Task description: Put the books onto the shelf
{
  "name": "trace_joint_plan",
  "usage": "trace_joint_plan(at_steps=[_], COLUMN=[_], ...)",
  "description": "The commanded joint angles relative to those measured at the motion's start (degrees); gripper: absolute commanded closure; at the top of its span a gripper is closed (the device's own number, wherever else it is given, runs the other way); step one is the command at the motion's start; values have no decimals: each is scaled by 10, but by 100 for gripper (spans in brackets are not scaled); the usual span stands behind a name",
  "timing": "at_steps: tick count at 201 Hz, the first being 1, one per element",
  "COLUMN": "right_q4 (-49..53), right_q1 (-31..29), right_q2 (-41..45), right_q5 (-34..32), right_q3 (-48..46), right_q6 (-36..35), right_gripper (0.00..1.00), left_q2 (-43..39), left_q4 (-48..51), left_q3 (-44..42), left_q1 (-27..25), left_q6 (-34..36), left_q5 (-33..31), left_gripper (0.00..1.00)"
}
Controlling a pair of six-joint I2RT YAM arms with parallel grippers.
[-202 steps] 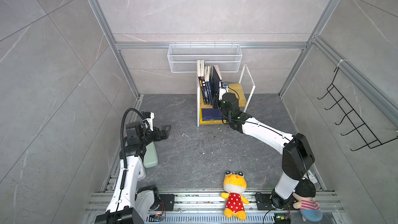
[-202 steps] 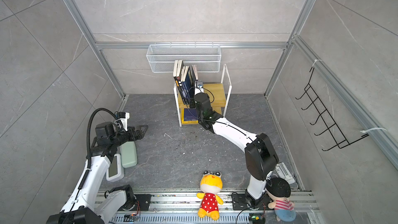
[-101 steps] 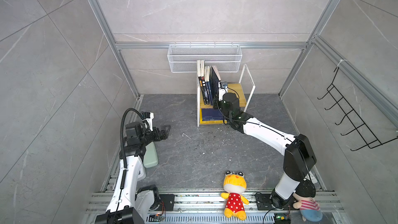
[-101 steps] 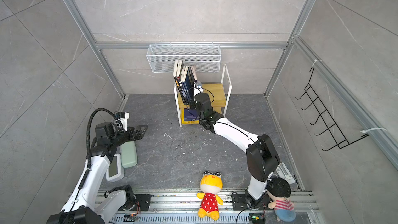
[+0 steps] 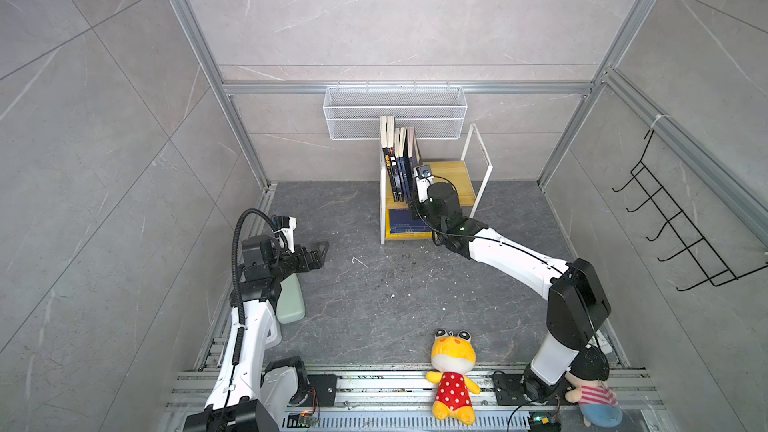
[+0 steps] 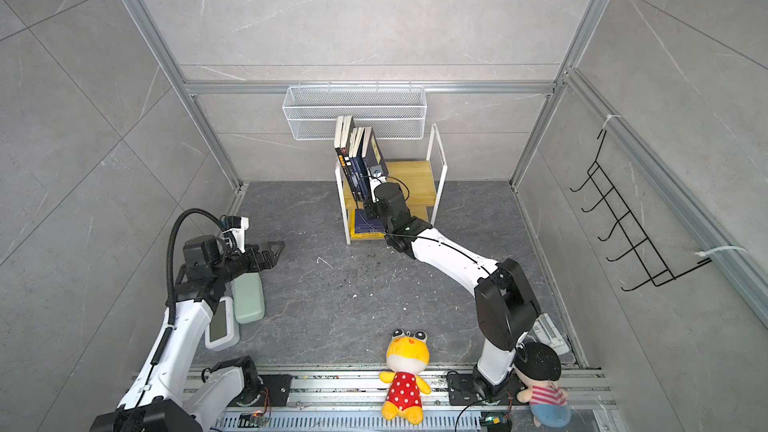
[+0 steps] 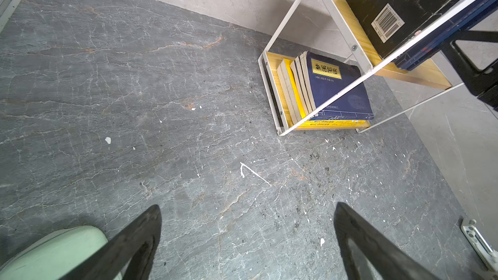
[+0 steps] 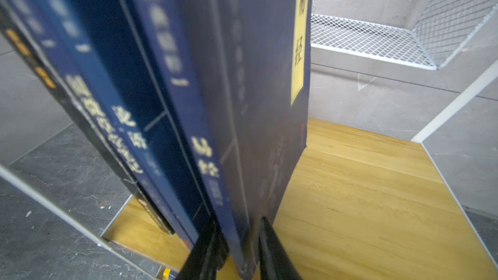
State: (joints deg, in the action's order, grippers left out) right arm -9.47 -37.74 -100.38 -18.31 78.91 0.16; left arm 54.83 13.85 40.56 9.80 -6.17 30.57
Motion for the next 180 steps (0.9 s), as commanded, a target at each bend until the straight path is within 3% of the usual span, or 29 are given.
trace_joint_plan(at_steps=[1,55,75,96,127,180], right_q4=[19,36,43,50,76,110], right_q1=[-2,-2,-2,9,48,105], right_q2=[28,125,162,170,122,-39], right_q5=[11,24,40,0,32,45], right_q3=[-10,-98,-135,-139,-72,96], right_q6=[-21,-17,-49,-77,-71,-48], right_gripper=[70,64,62,62,65,75], left_q2=[3,3,3,6,0,-10], left_q4=[-1,1,-14,-7,-17,-4], left_q3=[6,7,0,3,-1,5], left_q1=[5,7,7,7,7,6], left_q6=[8,8,7,6,2,3], left_q5=[7,6,7,9,11,9], left_gripper=[0,0,0,0,0,0])
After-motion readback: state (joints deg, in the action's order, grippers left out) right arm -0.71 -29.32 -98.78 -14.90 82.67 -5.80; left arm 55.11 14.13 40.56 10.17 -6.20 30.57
